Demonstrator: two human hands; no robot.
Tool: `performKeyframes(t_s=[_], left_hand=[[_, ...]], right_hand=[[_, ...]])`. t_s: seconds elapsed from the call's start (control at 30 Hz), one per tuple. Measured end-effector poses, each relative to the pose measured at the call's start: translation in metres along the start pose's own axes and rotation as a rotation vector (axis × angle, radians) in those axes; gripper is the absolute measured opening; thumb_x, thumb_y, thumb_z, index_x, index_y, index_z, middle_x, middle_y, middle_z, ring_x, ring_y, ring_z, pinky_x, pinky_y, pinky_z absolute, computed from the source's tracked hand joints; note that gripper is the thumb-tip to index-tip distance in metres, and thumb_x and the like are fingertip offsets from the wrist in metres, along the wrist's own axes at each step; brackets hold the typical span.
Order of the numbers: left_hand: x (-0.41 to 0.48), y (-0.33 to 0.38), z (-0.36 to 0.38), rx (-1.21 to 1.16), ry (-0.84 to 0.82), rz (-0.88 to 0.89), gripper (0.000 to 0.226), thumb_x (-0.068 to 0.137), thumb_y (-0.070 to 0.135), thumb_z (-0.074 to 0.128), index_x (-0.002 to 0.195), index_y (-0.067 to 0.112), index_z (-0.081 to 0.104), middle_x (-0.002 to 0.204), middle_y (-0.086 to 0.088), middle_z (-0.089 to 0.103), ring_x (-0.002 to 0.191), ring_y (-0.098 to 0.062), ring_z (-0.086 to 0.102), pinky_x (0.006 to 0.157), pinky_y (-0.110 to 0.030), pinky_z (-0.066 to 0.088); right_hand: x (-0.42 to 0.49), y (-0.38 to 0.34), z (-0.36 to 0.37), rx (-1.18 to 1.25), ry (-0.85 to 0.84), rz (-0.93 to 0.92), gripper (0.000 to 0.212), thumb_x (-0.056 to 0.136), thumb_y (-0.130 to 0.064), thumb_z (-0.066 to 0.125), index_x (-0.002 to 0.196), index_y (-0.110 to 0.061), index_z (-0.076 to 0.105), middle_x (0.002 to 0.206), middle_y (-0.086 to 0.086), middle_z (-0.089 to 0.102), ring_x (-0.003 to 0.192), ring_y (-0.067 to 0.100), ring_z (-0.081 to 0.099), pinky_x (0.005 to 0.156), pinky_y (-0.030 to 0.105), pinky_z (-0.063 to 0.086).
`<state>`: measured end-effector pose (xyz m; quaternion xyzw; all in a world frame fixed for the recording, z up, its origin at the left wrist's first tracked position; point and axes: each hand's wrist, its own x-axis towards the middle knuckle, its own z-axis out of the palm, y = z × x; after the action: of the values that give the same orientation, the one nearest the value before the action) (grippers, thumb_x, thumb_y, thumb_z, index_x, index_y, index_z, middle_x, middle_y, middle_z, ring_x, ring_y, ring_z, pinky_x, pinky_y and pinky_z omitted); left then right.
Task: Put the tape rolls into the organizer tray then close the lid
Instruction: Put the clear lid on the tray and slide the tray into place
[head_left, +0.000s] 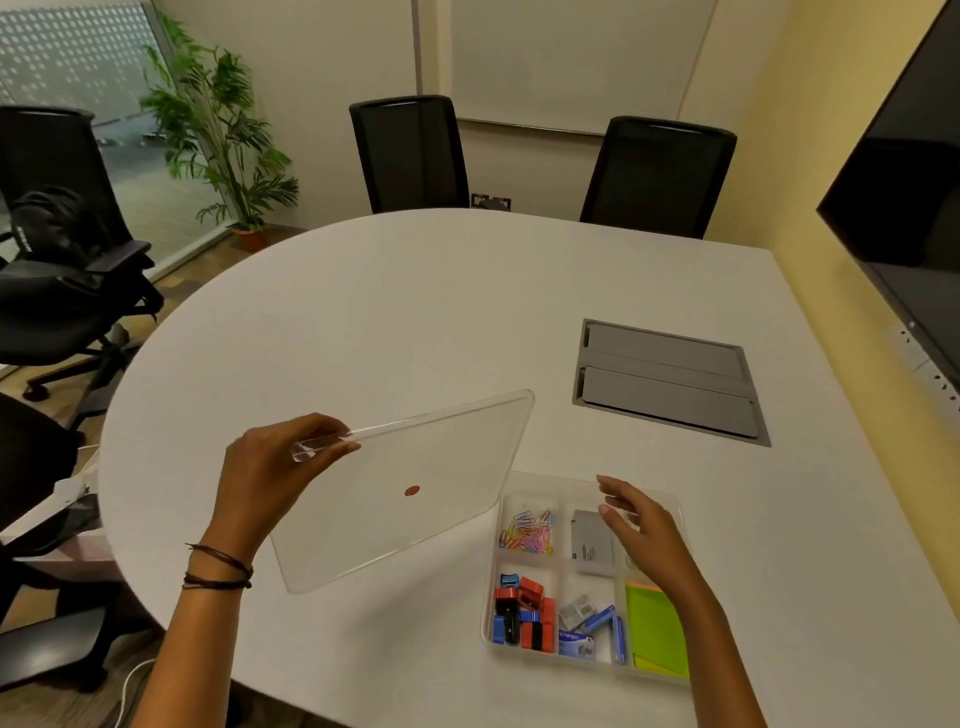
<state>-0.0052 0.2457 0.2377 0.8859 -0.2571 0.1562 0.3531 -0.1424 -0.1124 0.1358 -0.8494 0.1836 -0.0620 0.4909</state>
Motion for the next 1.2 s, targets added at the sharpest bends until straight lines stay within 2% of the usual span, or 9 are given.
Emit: performKeyframes(t_s=[0.13, 0.4, 0.53, 0.63, 0.73, 0.87, 1.0, 1.1, 1.2], left_hand=[[0.009, 0.018, -0.007, -0.058, -0.011, 0.100, 0.035, 0.073, 0.052, 0.067, 0.084, 0.019, 0.070, 0.076, 0.016, 0.071, 0.070, -0.003, 0.067, 0.067, -0.015, 0.052], [0.021, 0.049, 0.016, -0.325, -0.091, 0.112, 0.031, 0.068, 0.048, 0.068, 0.080, 0.020, 0.069, 0.087, 0.019, 0.068, 0.069, -0.001, 0.067, 0.070, -0.008, 0.051], [0.025, 0.059, 0.032, -0.465, -0.102, 0.021, 0.012, 0.067, 0.029, 0.077, 0.074, 0.022, 0.069, 0.079, 0.010, 0.071, 0.061, -0.007, 0.067, 0.064, -0.012, 0.052], [0.028, 0.059, 0.046, -0.550, -0.139, -0.067, 0.010, 0.069, 0.019, 0.076, 0.073, 0.022, 0.068, 0.076, 0.004, 0.073, 0.058, -0.008, 0.065, 0.058, -0.013, 0.052], [0.029, 0.056, 0.061, -0.584, -0.185, -0.139, 0.010, 0.073, 0.011, 0.075, 0.075, 0.019, 0.069, 0.076, 0.002, 0.073, 0.058, -0.008, 0.065, 0.055, -0.016, 0.053], [0.031, 0.047, 0.084, -0.616, -0.261, -0.218, 0.007, 0.083, 0.017, 0.066, 0.087, 0.012, 0.069, 0.079, 0.000, 0.075, 0.062, -0.011, 0.067, 0.054, -0.022, 0.055], [0.025, 0.028, 0.117, -0.834, -0.315, -0.470, 0.020, 0.093, 0.021, 0.052, 0.107, 0.013, 0.064, 0.088, -0.003, 0.075, 0.082, -0.021, 0.068, 0.061, -0.022, 0.058], [0.009, 0.018, 0.151, -0.921, -0.328, -0.608, 0.031, 0.096, 0.019, 0.046, 0.124, 0.007, 0.052, 0.105, -0.012, 0.068, 0.095, -0.030, 0.065, 0.067, -0.020, 0.059], [-0.016, 0.018, 0.185, -0.897, -0.400, -0.683, 0.046, 0.095, 0.008, 0.046, 0.138, 0.006, 0.031, 0.118, -0.014, 0.058, 0.089, -0.022, 0.064, 0.063, -0.019, 0.058]], right_hand=[[-0.008, 0.008, 0.001, 0.062, -0.031, 0.051, 0.047, 0.089, -0.015, 0.055, 0.133, -0.022, 0.040, 0.124, -0.005, 0.049, 0.117, 0.012, 0.045, 0.103, 0.036, 0.038], [-0.021, 0.023, -0.006, 0.203, 0.025, 0.095, 0.056, 0.085, -0.020, 0.061, 0.136, -0.023, 0.037, 0.124, -0.006, 0.048, 0.116, 0.010, 0.046, 0.101, 0.032, 0.039], [-0.037, 0.041, -0.010, 0.341, 0.126, 0.149, 0.029, 0.083, -0.023, 0.062, 0.112, -0.022, 0.058, 0.109, -0.004, 0.065, 0.106, 0.017, 0.060, 0.079, 0.015, 0.050], [-0.049, 0.053, -0.016, 0.462, 0.196, 0.177, 0.008, 0.078, -0.022, 0.066, 0.086, -0.022, 0.067, 0.078, -0.003, 0.074, 0.087, 0.024, 0.069, 0.063, 0.014, 0.055], [-0.057, 0.062, -0.022, 0.521, 0.246, 0.216, 0.007, 0.082, -0.008, 0.060, 0.083, -0.013, 0.065, 0.065, 0.001, 0.073, 0.072, 0.028, 0.068, 0.057, 0.017, 0.056], [-0.067, 0.075, -0.028, 0.586, 0.265, 0.259, 0.014, 0.077, -0.013, 0.063, 0.086, -0.003, 0.062, 0.056, 0.004, 0.069, 0.058, 0.017, 0.066, 0.052, 0.022, 0.058], [-0.078, 0.098, -0.029, 0.603, 0.297, 0.356, 0.008, 0.087, -0.001, 0.053, 0.087, -0.002, 0.062, 0.058, 0.009, 0.062, 0.046, 0.008, 0.061, 0.046, 0.021, 0.056], [-0.089, 0.114, -0.027, 0.607, 0.322, 0.425, 0.010, 0.089, -0.003, 0.051, 0.087, 0.000, 0.061, 0.062, 0.013, 0.060, 0.046, 0.007, 0.061, 0.045, 0.020, 0.055], [-0.095, 0.122, -0.028, 0.609, 0.341, 0.471, 0.010, 0.089, -0.005, 0.052, 0.086, -0.002, 0.060, 0.065, 0.014, 0.061, 0.046, 0.008, 0.060, 0.046, 0.020, 0.055]])
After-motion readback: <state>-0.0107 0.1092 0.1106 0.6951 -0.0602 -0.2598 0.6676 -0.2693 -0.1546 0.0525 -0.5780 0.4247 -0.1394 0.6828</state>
